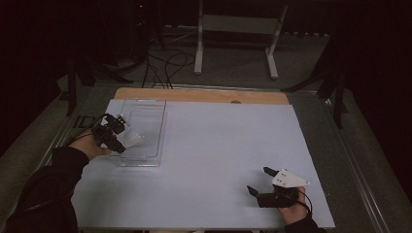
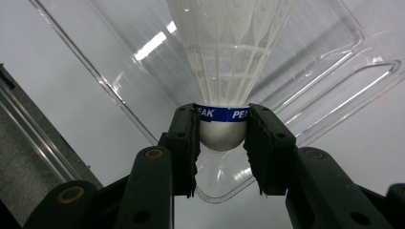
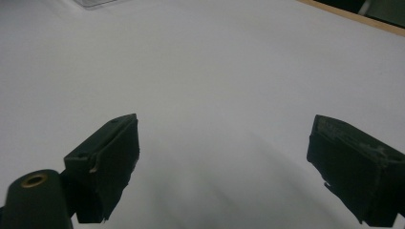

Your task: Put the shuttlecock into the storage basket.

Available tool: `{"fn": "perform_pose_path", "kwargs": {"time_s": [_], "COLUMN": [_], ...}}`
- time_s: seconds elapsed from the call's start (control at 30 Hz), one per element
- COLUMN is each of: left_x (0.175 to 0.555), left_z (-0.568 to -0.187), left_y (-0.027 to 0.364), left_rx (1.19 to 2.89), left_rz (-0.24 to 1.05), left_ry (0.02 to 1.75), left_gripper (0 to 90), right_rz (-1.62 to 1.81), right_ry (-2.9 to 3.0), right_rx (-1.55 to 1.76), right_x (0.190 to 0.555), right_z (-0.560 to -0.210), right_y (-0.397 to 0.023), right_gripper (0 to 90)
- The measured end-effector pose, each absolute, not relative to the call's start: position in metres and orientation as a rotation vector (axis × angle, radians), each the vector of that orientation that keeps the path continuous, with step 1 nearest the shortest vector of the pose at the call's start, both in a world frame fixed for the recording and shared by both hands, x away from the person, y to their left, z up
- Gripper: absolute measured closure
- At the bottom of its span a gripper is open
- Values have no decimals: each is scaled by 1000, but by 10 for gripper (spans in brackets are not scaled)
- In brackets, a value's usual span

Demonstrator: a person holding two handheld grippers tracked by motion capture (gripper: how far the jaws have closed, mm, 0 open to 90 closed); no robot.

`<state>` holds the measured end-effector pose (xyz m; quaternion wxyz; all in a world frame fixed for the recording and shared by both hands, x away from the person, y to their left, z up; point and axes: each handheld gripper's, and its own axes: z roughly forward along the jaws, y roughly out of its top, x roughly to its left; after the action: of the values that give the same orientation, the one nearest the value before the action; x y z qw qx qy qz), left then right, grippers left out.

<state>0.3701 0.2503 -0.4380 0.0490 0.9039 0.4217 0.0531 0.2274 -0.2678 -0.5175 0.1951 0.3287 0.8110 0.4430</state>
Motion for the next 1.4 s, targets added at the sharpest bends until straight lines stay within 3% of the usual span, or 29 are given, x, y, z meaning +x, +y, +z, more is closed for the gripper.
{"fn": "perform_pose_path", "kwargs": {"time_s": [0.4,0.67,0.87,1.13,1.4], "left_x": [369,368,369,370,372], "left_z": [-427,-423,-417,-410,-412], "left_y": [248,246,246,239,232], "left_rx": [2679,2640,2585,2549,2561], "left_rz": [155,152,110,124,108], "left_ry": [1320,1306,1304,1262,1250], "left_gripper": [417,353,214,178,21], "right_rz": [1243,1240,1242,1241,1246], "right_ry": [2269,2271,2270,2269,2268], "right_rx": [920,922,919,920,925], "right_x": [227,227,227,227,228], "right_z": [-517,-518,-517,-518,-518], "right_y": [-268,-268,-268,-268,-268], "right_gripper": [105,105,105,105,105]}}
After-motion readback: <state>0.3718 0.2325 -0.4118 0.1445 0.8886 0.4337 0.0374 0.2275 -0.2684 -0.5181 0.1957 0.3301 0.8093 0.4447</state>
